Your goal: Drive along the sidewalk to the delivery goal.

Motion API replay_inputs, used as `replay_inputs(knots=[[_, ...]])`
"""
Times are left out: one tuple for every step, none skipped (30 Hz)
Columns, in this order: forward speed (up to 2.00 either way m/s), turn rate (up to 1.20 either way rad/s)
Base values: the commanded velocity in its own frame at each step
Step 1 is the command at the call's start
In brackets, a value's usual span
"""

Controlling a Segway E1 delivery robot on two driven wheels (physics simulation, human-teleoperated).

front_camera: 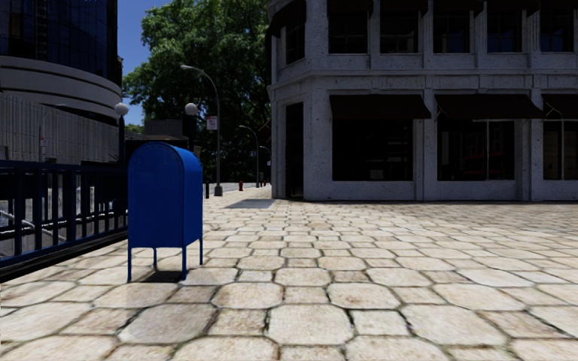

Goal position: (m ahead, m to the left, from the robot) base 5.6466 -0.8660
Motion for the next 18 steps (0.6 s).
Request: replay_inputs(knots=[[2.00,-0.21],[2.00,-0.22],[2.00,-0.22],[2.00,-0.20],[2.00,-0.05],[2.00,0.00],[2.00,0.00],[2.00,0.00],[2.00,0.00],[2.00,0.00],[2.00,0.00],[2.00,0.00],[2.00,0.00],[2.00,0.00],[2.00,0.00],[2.00,0.00],[2.00,0.00],[2.00,0.00]])
